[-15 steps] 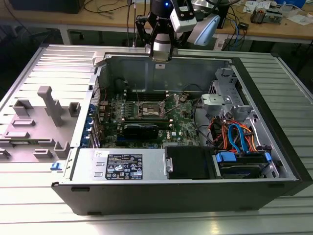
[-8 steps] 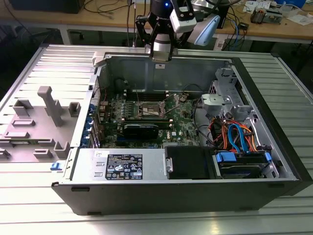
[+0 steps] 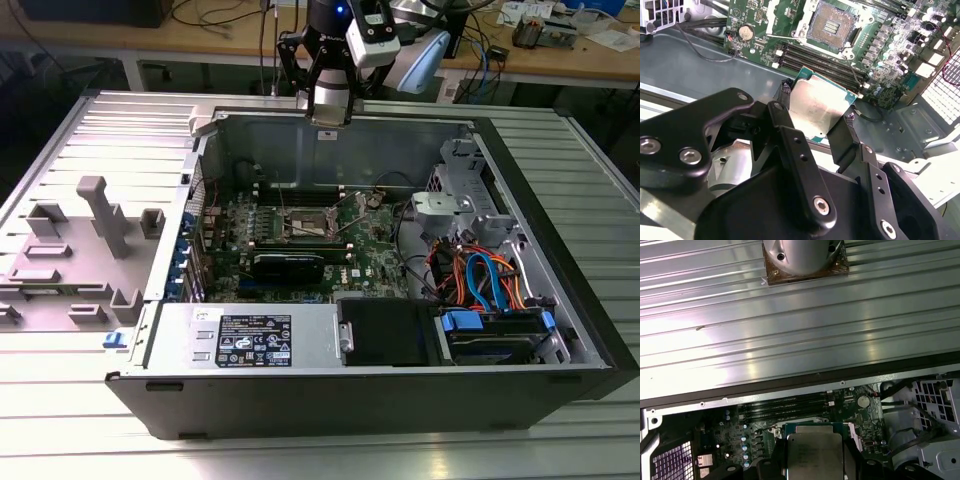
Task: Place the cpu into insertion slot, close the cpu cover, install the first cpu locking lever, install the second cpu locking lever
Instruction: 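Place the cpu into insertion slot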
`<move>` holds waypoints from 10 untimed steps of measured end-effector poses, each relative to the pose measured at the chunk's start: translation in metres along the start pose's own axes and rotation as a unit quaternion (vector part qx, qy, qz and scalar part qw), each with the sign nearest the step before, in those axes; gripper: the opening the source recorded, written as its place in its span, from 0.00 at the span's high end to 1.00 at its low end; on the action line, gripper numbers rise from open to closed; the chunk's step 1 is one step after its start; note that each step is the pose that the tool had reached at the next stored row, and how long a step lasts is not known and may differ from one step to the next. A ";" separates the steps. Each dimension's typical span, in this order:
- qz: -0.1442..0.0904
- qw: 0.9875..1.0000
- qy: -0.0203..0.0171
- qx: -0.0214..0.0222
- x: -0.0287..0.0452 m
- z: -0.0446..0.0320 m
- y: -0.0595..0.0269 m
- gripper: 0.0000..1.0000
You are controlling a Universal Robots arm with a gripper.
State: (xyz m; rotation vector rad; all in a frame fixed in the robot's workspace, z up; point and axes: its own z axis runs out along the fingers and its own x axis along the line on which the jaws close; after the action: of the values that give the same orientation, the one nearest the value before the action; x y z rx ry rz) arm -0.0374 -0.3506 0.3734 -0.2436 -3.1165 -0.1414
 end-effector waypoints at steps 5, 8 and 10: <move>0.000 1.000 0.000 0.000 0.0000 0.0000 0.0000 0.46; 0.003 1.000 0.000 0.000 0.0000 0.0003 -0.0004 0.46; 0.007 1.000 -0.001 0.000 -0.0001 0.0007 -0.0006 0.46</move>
State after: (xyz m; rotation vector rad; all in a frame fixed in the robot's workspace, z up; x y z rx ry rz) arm -0.0374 -0.3511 0.3727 -0.2669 -3.1152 -0.1416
